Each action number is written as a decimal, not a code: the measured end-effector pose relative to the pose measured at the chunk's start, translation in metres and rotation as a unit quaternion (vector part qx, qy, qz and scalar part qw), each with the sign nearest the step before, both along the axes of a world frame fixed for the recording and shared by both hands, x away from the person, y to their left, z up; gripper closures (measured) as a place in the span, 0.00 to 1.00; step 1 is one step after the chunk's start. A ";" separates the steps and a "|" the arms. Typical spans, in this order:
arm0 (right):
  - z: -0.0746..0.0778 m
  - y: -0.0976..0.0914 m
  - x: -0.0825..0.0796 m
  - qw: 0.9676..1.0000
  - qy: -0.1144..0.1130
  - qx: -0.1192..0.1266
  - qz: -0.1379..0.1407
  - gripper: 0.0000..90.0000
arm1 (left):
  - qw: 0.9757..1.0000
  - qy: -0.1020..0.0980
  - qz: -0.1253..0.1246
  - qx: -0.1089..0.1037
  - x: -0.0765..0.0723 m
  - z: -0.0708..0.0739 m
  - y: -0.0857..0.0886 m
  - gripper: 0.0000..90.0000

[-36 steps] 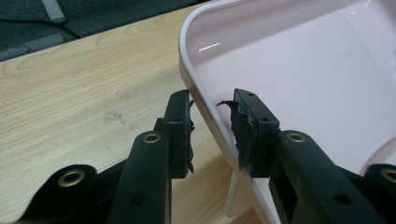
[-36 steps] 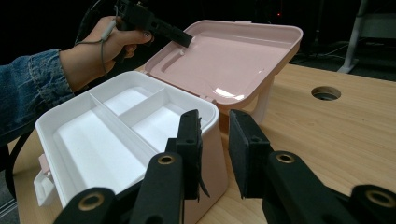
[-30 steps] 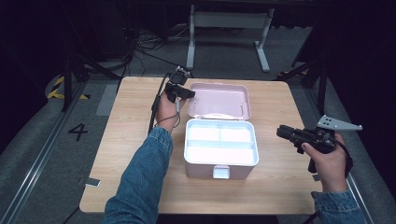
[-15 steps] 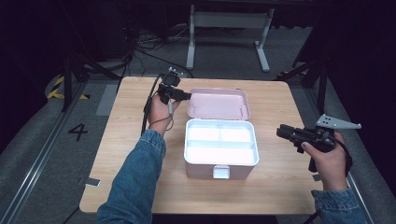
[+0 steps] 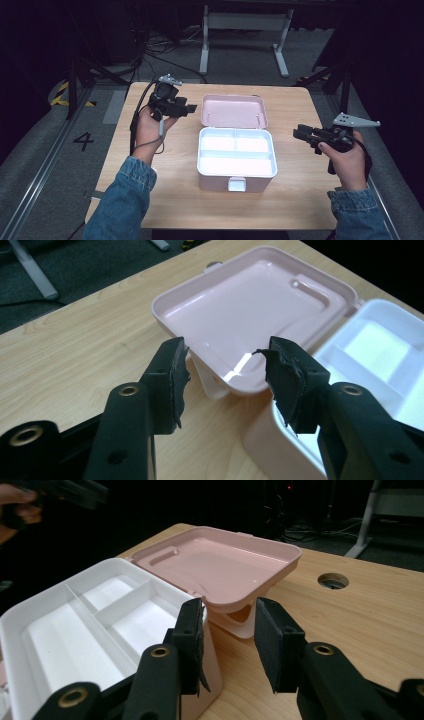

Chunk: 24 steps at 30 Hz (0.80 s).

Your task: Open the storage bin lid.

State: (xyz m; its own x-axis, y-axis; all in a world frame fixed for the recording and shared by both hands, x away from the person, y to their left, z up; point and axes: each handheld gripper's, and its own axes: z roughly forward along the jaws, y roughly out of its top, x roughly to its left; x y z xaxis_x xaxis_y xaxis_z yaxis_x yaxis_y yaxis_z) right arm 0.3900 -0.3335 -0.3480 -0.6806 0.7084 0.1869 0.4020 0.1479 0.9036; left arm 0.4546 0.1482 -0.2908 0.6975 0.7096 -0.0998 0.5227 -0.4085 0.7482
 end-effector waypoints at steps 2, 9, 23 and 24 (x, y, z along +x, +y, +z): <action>0.000 0.000 0.001 1.000 0.002 -0.003 0.000 0.71 | 1.000 -0.005 -0.003 0.001 -0.004 0.001 0.002 0.56; -0.002 0.000 0.006 1.000 0.020 -0.013 0.005 0.67 | 1.000 -0.001 -0.014 0.016 -0.041 0.008 0.016 0.54; -0.009 -0.004 0.003 0.999 0.040 -0.021 0.002 0.65 | 0.995 0.009 0.002 0.095 -0.090 -0.014 0.022 0.49; -0.009 -0.004 0.003 0.999 0.041 -0.021 0.003 0.65 | 0.996 0.012 0.002 0.090 -0.091 -0.016 0.023 0.48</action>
